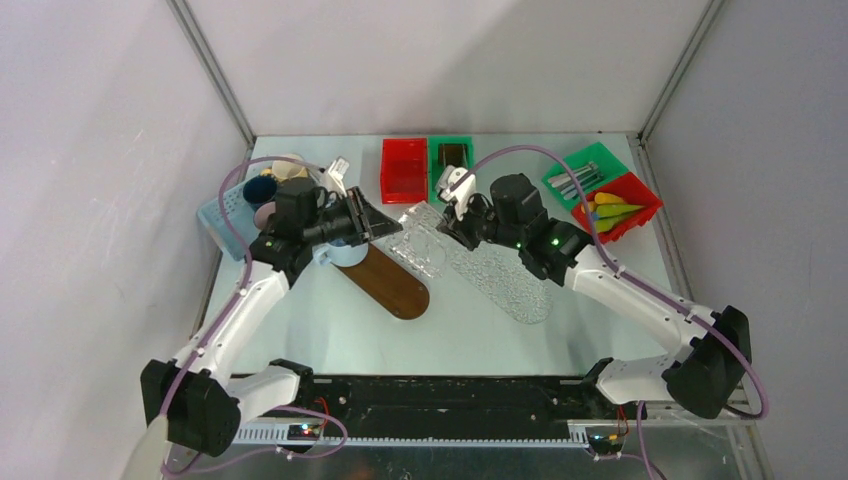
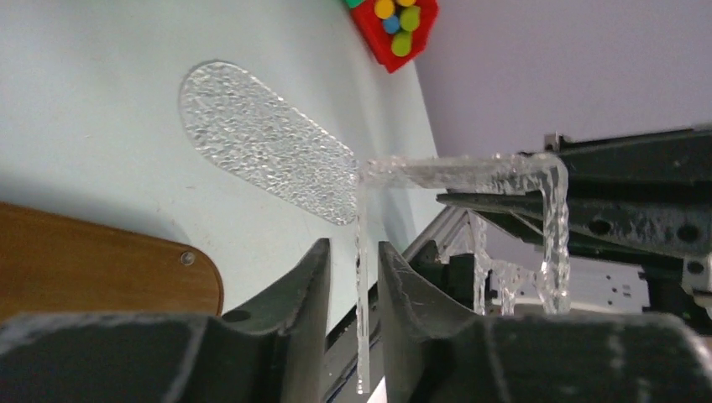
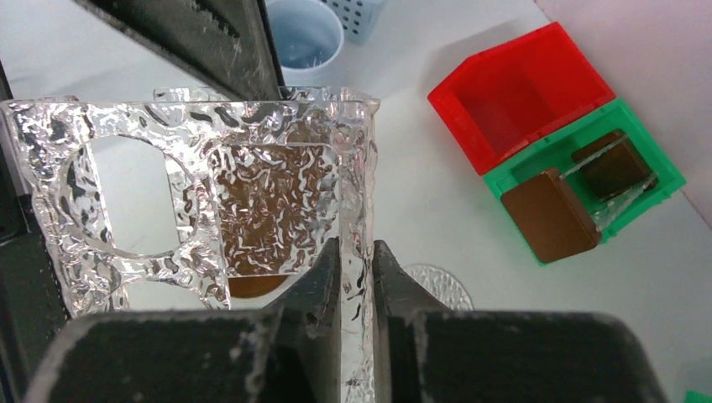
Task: Prepare toiletry sets of a toothbrush and toothpaste on the tray
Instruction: Pick up the toothpaste holder from the storage box, then place the toothpaste holder on the tray.
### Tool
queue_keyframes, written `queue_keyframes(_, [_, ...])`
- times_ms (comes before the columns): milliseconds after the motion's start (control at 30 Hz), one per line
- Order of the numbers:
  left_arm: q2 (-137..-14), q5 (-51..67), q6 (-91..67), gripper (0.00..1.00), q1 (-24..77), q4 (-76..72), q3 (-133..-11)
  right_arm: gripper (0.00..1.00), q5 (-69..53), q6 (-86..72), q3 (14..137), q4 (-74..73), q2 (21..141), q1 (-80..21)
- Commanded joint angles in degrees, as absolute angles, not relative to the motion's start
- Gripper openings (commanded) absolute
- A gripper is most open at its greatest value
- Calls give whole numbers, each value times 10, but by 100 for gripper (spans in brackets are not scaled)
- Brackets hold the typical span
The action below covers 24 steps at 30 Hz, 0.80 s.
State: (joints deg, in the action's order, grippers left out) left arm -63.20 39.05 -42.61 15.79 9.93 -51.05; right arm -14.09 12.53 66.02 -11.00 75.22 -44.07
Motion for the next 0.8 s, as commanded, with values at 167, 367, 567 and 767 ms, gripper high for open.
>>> queue_keyframes(167, [-590, 87, -257, 70, 158, 363, -625, 0, -30, 152, 741, -168, 779, -488])
queue_keyframes(367, [-557, -137, -221, 94, 157, 464, -669, 0, 44, 150, 807, -233, 850, -526])
queue_keyframes(567, [-526, -229, -195, 100, 157, 497, -676, 0, 99, 117, 910, -322, 977, -553])
queue_keyframes(767, [-492, -252, -172, 100, 157, 490, -654, 0, 120, 76, 1038, -409, 1092, -563])
